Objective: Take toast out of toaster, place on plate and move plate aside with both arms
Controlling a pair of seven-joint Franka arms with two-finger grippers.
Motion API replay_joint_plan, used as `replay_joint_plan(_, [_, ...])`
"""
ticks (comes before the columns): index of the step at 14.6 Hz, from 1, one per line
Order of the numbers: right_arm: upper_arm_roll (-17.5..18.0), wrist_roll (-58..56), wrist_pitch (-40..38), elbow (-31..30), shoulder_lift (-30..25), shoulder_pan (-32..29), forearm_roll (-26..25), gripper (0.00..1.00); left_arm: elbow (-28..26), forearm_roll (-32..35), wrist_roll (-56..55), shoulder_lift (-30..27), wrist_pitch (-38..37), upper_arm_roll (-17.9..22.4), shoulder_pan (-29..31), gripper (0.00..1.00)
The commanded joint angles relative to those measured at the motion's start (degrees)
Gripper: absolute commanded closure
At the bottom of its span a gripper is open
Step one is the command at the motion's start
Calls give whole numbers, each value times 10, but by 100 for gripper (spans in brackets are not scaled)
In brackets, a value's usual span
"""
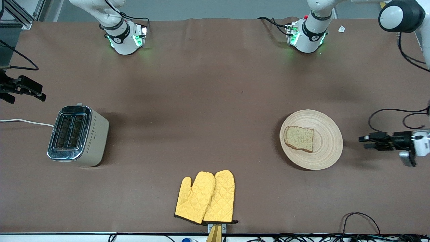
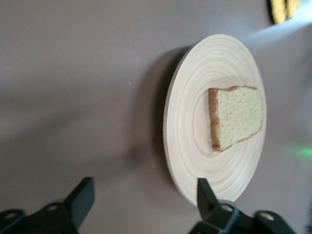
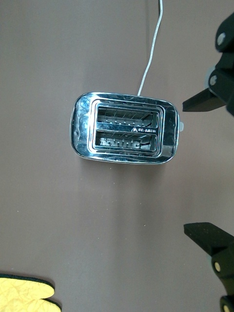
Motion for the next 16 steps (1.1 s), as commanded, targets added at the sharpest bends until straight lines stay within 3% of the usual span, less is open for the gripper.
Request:
replay_joint_plan(1, [1, -4, -1, -6, -11, -1, -6, 0, 8, 73, -22, -53, 23, -1, -55, 0])
replay_joint_plan(7, [1, -4, -1, -6, -11, -1, -5, 0, 3, 149, -244, -183, 18, -3, -171, 0])
replay_joint_plan(10, [1, -4, -1, -6, -11, -2, -5, 0, 2, 211, -365, -263, -35, -3, -246, 0])
replay_joint_plan(16, [1, -4, 0, -6, -10, -3, -5, 0, -3, 230, -528, -359, -140, -10, -268, 0])
